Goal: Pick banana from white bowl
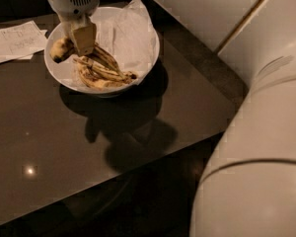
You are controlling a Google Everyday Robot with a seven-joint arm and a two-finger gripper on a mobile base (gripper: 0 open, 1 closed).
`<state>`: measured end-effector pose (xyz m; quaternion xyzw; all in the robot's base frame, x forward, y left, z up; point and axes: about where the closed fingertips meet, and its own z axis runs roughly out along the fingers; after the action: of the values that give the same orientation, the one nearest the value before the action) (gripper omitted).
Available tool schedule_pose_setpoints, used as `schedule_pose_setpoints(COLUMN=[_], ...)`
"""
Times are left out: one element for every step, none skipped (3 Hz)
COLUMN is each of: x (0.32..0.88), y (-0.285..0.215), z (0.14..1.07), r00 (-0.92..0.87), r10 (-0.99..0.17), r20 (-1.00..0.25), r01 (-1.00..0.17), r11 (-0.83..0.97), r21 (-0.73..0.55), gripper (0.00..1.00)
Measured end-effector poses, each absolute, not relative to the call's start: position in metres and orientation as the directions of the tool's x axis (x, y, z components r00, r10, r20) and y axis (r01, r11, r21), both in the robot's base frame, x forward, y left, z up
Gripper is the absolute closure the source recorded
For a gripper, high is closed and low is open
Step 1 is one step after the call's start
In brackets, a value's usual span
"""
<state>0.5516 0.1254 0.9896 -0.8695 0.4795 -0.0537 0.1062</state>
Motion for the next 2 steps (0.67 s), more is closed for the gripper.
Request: schedule_pose_setpoints(x=[0.5435,0.55], y=[0.1206,0.1296], z=[0.9909,0.9925], r00=[0.508,0.513], r10=[-0.861,-0.858], r20=[-0.015,-0.027], r01=[-0.84,-0.831], r11=[-0.492,-0.489], r21=[-0.23,-0.265], gripper=[1.0,1.0])
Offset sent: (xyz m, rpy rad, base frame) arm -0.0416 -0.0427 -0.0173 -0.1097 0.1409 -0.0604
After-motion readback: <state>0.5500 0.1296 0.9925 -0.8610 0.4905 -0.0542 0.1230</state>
